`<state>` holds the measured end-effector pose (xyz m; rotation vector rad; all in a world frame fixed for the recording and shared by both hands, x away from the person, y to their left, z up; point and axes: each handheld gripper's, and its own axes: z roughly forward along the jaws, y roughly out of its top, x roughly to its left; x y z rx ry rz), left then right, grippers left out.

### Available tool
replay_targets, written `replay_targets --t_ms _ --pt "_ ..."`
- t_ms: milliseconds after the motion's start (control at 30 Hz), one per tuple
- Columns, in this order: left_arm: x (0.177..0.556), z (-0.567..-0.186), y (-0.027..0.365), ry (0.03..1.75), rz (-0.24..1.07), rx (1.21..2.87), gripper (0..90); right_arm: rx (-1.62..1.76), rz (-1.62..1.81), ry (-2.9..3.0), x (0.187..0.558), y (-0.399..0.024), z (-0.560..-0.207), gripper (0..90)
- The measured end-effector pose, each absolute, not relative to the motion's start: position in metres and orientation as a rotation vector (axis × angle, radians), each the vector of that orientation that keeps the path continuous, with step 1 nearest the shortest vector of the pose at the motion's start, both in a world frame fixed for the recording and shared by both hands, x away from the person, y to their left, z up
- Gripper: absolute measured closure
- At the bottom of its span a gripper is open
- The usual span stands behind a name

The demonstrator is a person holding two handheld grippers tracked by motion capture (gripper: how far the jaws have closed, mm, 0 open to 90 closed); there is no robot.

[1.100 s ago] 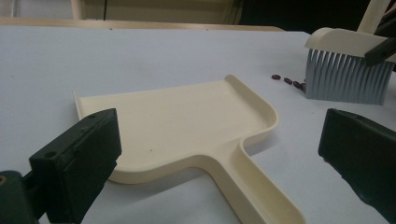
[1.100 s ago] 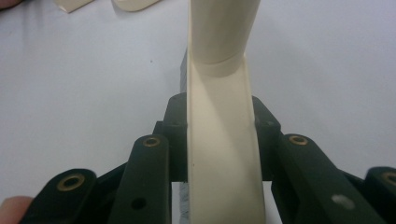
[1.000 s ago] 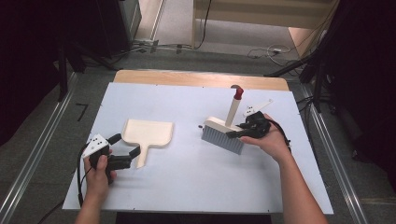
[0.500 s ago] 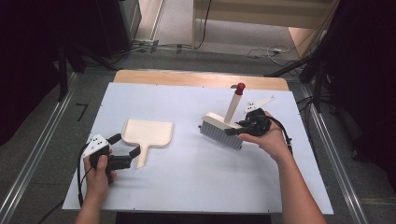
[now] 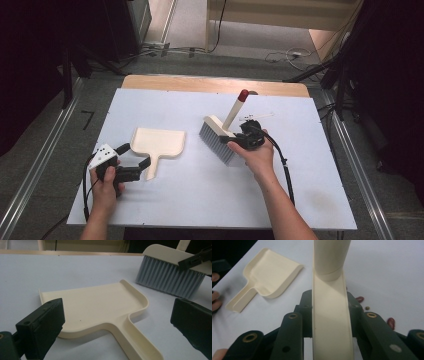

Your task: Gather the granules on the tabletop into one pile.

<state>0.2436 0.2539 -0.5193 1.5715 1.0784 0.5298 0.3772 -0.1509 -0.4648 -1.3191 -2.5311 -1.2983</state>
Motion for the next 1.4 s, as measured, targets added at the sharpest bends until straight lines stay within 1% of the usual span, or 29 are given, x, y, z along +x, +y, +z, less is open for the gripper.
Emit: replay_targets --t_ms 267,733,833,1000,1167,1233,1400 --pt "0.244 -0.519 0.254 1.079 0.529 1.565 0.0 -1.523 -1.299 -2.445 0.379 -0.179 -0.471 64.9" --pt "0.244 -0.519 0.253 1.081 0.53 1.571 0.0 -1.621 -1.331 -2.409 0.363 -0.22 -0.473 64.9" --pt "0.244 -0.519 0.254 1.08 0.531 1.572 0.0 -1.616 -1.377 -2.389 0.358 -0.227 -0.467 64.9" --pt "0.244 -0.52 0.253 1.08 0.531 1.572 0.0 -1.643 -1.465 -2.425 0.35 -0.243 -0.444 64.9" --pt "0.244 -0.519 0.253 1.081 0.532 1.573 0.0 -1.798 -1.371 -2.611 0.345 -0.256 -0.436 64.9" --pt "0.244 -0.519 0.253 1.083 0.535 1.575 0.0 -1.869 -1.289 -2.696 0.345 -0.256 -0.439 64.9" --pt "0.244 -0.52 0.253 1.084 0.537 1.577 0.0 -1.894 -1.176 -2.807 0.344 -0.247 -0.454 64.9"
